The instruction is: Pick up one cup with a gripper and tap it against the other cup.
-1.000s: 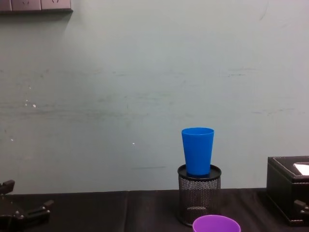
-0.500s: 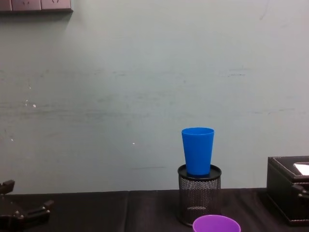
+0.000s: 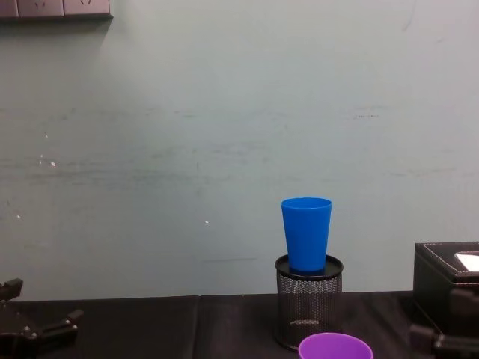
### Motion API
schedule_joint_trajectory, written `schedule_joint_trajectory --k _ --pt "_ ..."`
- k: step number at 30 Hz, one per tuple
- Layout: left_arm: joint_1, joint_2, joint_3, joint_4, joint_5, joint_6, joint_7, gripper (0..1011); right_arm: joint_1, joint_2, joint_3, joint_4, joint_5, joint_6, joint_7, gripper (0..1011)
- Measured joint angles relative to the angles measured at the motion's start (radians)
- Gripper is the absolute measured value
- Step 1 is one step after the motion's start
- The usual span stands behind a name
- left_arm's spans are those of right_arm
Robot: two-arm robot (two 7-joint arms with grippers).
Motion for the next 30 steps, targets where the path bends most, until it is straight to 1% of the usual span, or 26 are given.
schedule_joint_trajectory --k 1,3,4,8,12,20,23,24,27,30 --pt "0.000 0.000 0.000 0.000 0.000 0.000 0.000 1000 -0.001 0.003 -0.003 -0.001 0.011 0.006 0.027 1010" --pt "0.000 0.000 0.000 0.000 0.000 0.000 0.000 1000 -0.002 0.006 -0.008 -0.002 0.025 0.015 0.061 1010" --pt "0.000 0.000 0.000 0.000 0.000 0.000 0.000 1000 -0.002 0.009 -0.014 -0.002 0.035 0.024 0.093 1010" --pt "0.000 0.000 0.000 0.000 0.000 0.000 0.000 1000 -0.002 0.009 -0.026 0.001 0.039 0.040 0.137 1010" --pt "0.000 0.000 0.000 0.000 0.000 0.000 0.000 1000 0.003 0.000 -0.032 0.011 0.031 0.047 0.157 1010" --pt "0.000 0.000 0.000 0.000 0.000 0.000 0.000 1000 0.024 -0.031 -0.043 0.042 -0.003 0.050 0.176 1010" --pt "0.000 0.000 0.000 0.000 0.000 0.000 0.000 1000 0.040 -0.049 -0.053 0.066 -0.030 0.045 0.188 1010" --pt "0.000 0.000 0.000 0.000 0.000 0.000 0.000 1000 0.040 -0.049 -0.053 0.066 -0.030 0.045 0.188 1010" --pt "0.000 0.000 0.000 0.000 0.000 0.000 0.000 1000 0.058 -0.071 -0.061 0.095 -0.052 0.042 0.195 1011" --pt "0.000 0.000 0.000 0.000 0.000 0.000 0.000 1000 0.067 -0.085 -0.063 0.112 -0.062 0.038 0.197 1010"
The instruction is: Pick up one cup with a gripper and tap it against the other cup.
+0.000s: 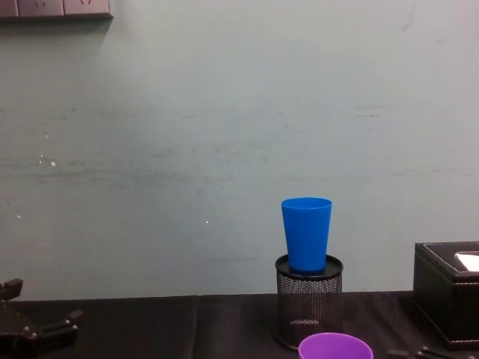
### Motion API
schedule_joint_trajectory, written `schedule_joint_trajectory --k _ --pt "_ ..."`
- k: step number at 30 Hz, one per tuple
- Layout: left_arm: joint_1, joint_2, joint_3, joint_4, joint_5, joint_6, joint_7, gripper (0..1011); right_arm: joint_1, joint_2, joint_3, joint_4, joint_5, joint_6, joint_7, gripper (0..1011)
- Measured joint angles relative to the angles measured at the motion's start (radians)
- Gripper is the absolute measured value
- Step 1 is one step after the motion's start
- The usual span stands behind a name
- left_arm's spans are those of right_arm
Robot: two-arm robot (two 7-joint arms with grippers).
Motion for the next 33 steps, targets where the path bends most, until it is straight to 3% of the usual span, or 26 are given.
schedule_joint_trajectory --k 5,22,33 --pt "0.000 0.000 0.000 0.000 0.000 0.000 0.000 1000 0.018 -0.038 0.006 0.043 -0.002 -0.006 0.011 1010" --pt "0.000 0.000 0.000 0.000 0.000 0.000 0.000 1000 0.074 -0.118 -0.004 0.138 -0.047 -0.060 0.024 1010" --pt "0.000 0.000 0.000 0.000 0.000 0.000 0.000 1000 0.104 -0.167 -0.002 0.199 -0.053 -0.077 0.028 1010"
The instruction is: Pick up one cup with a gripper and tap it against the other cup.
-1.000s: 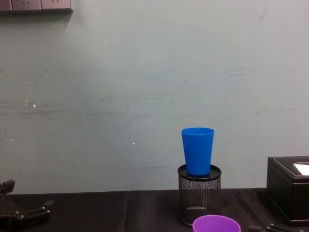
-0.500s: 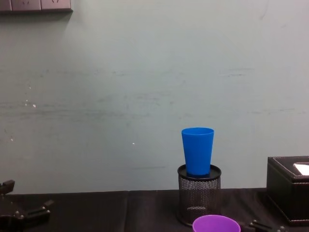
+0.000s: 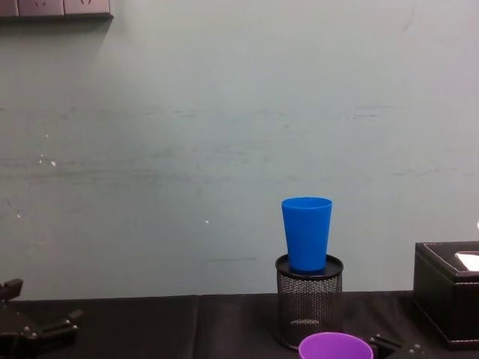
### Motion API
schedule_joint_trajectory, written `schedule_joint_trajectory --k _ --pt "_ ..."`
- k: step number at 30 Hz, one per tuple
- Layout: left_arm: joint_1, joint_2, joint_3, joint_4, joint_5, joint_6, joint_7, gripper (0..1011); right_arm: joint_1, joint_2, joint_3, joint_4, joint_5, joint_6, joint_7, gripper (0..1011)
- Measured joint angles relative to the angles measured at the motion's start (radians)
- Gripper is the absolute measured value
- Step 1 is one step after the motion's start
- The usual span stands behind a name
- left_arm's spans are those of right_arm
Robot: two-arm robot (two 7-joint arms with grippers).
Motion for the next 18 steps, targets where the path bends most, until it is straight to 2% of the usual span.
schedule_joint_trajectory --k 9,18 --pt "0.000 0.000 0.000 0.000 0.000 0.000 0.000 1000 0.010 -0.025 0.002 0.027 -0.007 -0.019 0.000 1010" --pt "0.000 0.000 0.000 0.000 0.000 0.000 0.000 1000 0.010 -0.023 0.002 0.026 -0.007 -0.019 0.000 1004"
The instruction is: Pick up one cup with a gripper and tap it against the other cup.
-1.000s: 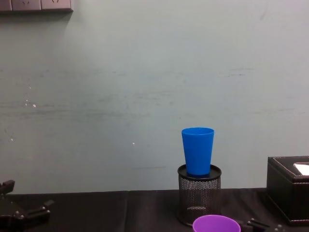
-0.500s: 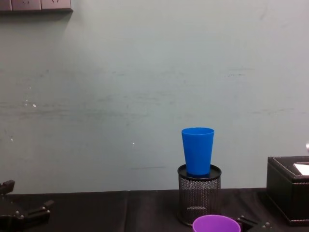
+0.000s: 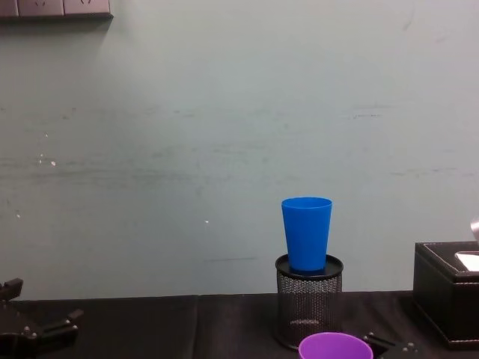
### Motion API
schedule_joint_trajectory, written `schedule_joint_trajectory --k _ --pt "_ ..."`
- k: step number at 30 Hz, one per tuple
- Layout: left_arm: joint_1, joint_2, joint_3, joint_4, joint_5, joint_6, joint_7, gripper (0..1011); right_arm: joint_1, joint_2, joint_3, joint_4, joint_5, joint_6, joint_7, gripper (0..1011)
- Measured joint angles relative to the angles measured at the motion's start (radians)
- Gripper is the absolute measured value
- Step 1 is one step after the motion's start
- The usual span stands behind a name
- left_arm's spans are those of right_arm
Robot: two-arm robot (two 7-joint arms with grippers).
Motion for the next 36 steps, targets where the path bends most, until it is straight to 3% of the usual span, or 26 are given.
schedule_joint_trajectory --k 9,23,27,36 --pt "0.000 0.000 0.000 0.000 0.000 0.000 0.000 1000 -0.001 0.001 0.000 -0.001 0.002 0.001 0.000 788" --pt "0.000 0.000 0.000 0.000 0.000 0.000 0.000 1000 -0.004 0.011 0.001 -0.023 0.001 0.011 -0.001 738" --pt "0.000 0.000 0.000 0.000 0.000 0.000 0.000 1000 -0.008 0.031 0.005 -0.072 0.003 0.049 0.000 738" --pt "0.000 0.000 0.000 0.000 0.000 0.000 0.000 1000 0.010 0.082 0.010 -0.195 0.051 0.177 0.020 738"
